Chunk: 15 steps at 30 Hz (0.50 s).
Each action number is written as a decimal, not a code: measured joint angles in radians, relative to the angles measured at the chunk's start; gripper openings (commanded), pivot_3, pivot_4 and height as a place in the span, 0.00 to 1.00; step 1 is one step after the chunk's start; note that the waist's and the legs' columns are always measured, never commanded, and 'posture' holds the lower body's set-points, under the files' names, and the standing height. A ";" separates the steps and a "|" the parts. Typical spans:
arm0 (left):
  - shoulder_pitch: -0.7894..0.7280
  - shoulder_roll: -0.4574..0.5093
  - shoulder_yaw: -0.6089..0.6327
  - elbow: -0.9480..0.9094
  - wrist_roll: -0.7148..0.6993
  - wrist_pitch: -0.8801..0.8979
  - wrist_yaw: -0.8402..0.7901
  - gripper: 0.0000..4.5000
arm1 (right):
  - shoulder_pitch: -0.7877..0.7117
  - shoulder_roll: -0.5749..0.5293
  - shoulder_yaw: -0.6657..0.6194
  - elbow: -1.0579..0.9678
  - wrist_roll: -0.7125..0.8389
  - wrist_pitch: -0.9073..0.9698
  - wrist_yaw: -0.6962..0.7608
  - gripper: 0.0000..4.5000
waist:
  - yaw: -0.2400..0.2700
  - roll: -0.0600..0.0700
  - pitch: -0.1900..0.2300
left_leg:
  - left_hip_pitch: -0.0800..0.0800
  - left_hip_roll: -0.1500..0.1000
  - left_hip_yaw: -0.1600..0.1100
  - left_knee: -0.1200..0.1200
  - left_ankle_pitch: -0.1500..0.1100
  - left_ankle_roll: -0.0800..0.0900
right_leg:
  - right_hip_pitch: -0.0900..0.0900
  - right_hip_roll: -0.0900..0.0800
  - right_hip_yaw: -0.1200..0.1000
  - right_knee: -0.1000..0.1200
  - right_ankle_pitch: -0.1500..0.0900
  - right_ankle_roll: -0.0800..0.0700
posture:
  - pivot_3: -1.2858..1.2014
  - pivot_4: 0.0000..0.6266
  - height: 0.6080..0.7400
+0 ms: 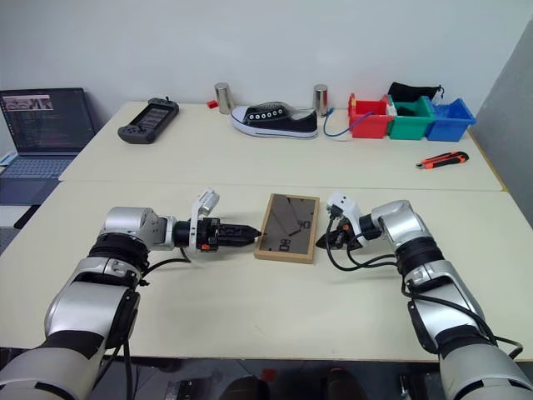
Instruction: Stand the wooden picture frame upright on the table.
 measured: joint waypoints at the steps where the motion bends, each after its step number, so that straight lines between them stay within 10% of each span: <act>1: 0.000 -0.004 0.002 0.000 0.001 0.000 0.000 1.00 | -0.001 0.005 0.000 0.001 -0.002 -0.003 -0.001 0.01 | -0.001 0.000 0.000 | 0.000 0.000 0.000 0.000 0.000 0.000 | 0.000 0.000 0.000 0.000 0.000 0.000 | 0.52 0.24 1.00; 15: 0.001 -0.032 0.013 -0.009 0.009 0.004 -0.009 1.00 | -0.025 0.077 0.014 0.019 -0.028 -0.030 -0.030 0.01 | -0.004 0.000 -0.001 | 0.001 0.000 0.000 0.000 0.000 0.000 | 0.000 0.000 0.000 0.000 0.000 0.000 | 0.52 0.24 1.00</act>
